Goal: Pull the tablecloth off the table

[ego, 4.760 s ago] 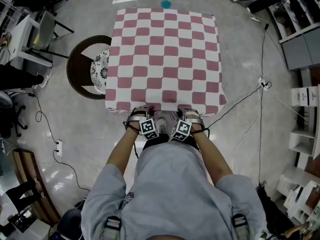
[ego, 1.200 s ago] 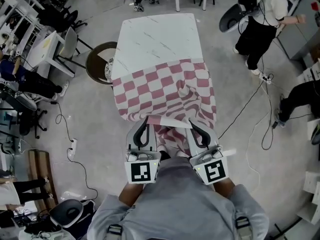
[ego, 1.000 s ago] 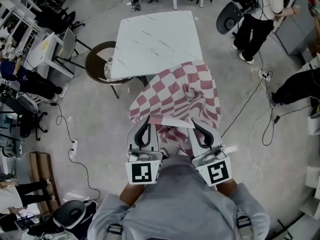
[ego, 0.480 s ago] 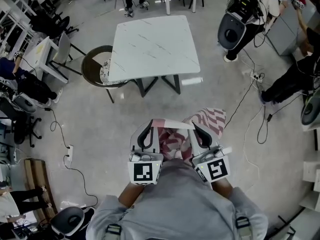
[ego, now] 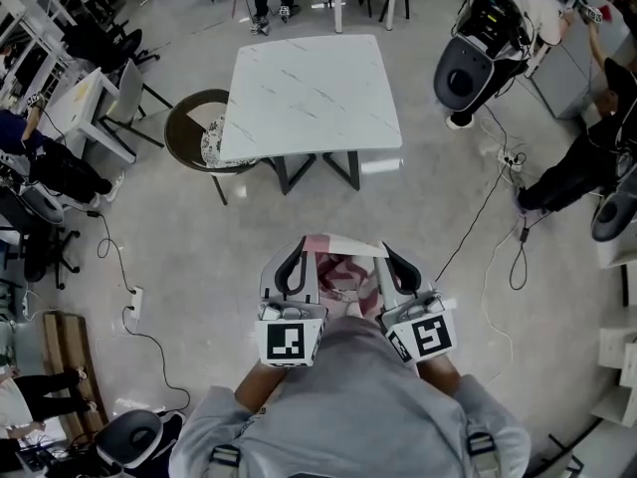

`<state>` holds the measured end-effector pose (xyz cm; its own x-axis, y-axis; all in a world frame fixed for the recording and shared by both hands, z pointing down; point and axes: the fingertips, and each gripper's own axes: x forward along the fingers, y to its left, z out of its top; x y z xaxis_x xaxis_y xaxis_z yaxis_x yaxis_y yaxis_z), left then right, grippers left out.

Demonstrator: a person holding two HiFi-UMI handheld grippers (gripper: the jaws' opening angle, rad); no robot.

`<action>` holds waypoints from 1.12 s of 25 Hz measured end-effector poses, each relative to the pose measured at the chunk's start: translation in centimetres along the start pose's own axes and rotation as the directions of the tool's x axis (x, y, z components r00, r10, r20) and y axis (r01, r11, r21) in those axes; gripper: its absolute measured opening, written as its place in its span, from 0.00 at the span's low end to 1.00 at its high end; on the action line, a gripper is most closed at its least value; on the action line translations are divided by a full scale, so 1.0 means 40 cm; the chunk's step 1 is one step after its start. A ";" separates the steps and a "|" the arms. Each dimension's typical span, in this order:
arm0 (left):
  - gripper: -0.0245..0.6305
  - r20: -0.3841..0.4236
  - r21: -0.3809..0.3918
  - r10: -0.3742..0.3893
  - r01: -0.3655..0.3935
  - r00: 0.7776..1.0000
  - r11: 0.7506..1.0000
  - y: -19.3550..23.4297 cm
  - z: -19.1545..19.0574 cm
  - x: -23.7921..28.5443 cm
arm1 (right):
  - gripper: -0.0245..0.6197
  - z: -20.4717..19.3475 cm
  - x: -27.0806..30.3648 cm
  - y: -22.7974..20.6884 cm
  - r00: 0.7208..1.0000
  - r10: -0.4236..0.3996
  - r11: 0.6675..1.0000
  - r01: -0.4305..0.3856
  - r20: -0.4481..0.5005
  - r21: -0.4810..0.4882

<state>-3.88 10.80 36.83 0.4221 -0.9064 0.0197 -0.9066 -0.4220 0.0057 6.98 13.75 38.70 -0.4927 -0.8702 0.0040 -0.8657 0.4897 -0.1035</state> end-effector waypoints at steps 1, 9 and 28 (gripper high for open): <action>0.04 -0.009 0.009 0.002 -0.002 1.000 1.000 0.004 -0.006 -0.005 | 0.05 -0.001 0.001 0.003 1.000 -0.002 1.000 0.002 0.002 -0.003; 0.04 0.014 0.000 0.022 -0.022 1.000 1.000 0.053 0.002 -0.054 | 0.05 0.003 0.023 0.063 1.000 -0.004 1.000 0.004 0.011 -0.017; 0.04 -0.002 0.000 0.039 -0.039 0.999 0.999 0.071 -0.004 -0.054 | 0.05 0.019 0.051 0.056 1.000 -0.015 1.000 0.015 0.022 -0.008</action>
<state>-7.37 11.57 36.94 0.3861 -0.9222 0.0216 -0.9225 -0.3861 0.0052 4.11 13.03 37.70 -0.4781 -0.8782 -0.0162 -0.8735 0.4773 -0.0958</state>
